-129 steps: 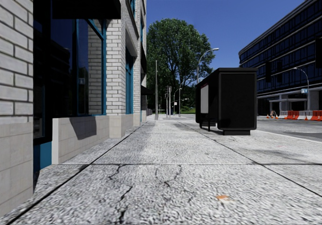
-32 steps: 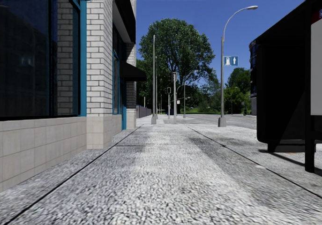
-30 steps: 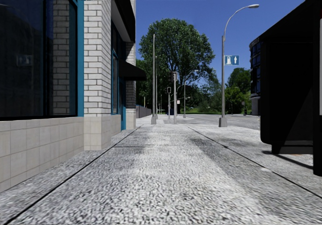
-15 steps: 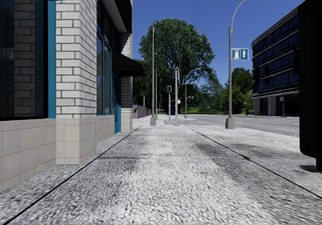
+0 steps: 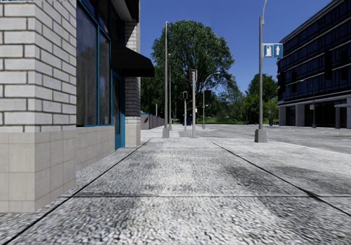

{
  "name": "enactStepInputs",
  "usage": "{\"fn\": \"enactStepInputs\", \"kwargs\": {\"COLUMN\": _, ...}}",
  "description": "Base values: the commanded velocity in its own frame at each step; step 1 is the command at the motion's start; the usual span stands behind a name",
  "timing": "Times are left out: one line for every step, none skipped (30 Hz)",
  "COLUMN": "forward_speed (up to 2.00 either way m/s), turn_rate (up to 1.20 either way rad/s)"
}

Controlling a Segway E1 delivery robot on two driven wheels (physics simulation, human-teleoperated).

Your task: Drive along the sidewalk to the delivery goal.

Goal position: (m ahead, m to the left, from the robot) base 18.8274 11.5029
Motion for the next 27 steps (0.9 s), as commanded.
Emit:
{"fn": "enactStepInputs", "kwargs": {"forward_speed": 2.0, "turn_rate": 0.0}}
{"fn": "enactStepInputs", "kwargs": {"forward_speed": 2.0, "turn_rate": 0.0}}
{"fn": "enactStepInputs", "kwargs": {"forward_speed": 2.0, "turn_rate": 0.0}}
{"fn": "enactStepInputs", "kwargs": {"forward_speed": 2.0, "turn_rate": 0.0}}
{"fn": "enactStepInputs", "kwargs": {"forward_speed": 2.0, "turn_rate": 0.0}}
{"fn": "enactStepInputs", "kwargs": {"forward_speed": 2.0, "turn_rate": 0.0}}
{"fn": "enactStepInputs", "kwargs": {"forward_speed": 2.0, "turn_rate": 0.0}}
{"fn": "enactStepInputs", "kwargs": {"forward_speed": 2.0, "turn_rate": 0.0}}
{"fn": "enactStepInputs", "kwargs": {"forward_speed": 2.0, "turn_rate": 0.0}}
{"fn": "enactStepInputs", "kwargs": {"forward_speed": 2.0, "turn_rate": 0.0}}
{"fn": "enactStepInputs", "kwargs": {"forward_speed": 2.0, "turn_rate": 0.0}}
{"fn": "enactStepInputs", "kwargs": {"forward_speed": 2.0, "turn_rate": 0.0}}
{"fn": "enactStepInputs", "kwargs": {"forward_speed": 2.0, "turn_rate": 0.0}}
{"fn": "enactStepInputs", "kwargs": {"forward_speed": 2.0, "turn_rate": 0.0}}
{"fn": "enactStepInputs", "kwargs": {"forward_speed": 2.0, "turn_rate": 0.0}}
{"fn": "enactStepInputs", "kwargs": {"forward_speed": 2.0, "turn_rate": 0.0}}
{"fn": "enactStepInputs", "kwargs": {"forward_speed": 2.0, "turn_rate": 0.0}}
{"fn": "enactStepInputs", "kwargs": {"forward_speed": 2.0, "turn_rate": 0.0}}
{"fn": "enactStepInputs", "kwargs": {"forward_speed": 2.0, "turn_rate": 0.0}}
{"fn": "enactStepInputs", "kwargs": {"forward_speed": 2.0, "turn_rate": 0.0}}
{"fn": "enactStepInputs", "kwargs": {"forward_speed": 2.0, "turn_rate": 0.0}}
{"fn": "enactStepInputs", "kwargs": {"forward_speed": 2.0, "turn_rate": 0.0}}
{"fn": "enactStepInputs", "kwargs": {"forward_speed": 2.0, "turn_rate": 0.0}}
{"fn": "enactStepInputs", "kwargs": {"forward_speed": 2.0, "turn_rate": 0.0}}
{"fn": "enactStepInputs", "kwargs": {"forward_speed": 2.0, "turn_rate": 0.0}}
{"fn": "enactStepInputs", "kwargs": {"forward_speed": 2.0, "turn_rate": 0.0}}
{"fn": "enactStepInputs", "kwargs": {"forward_speed": 2.0, "turn_rate": 0.0}}
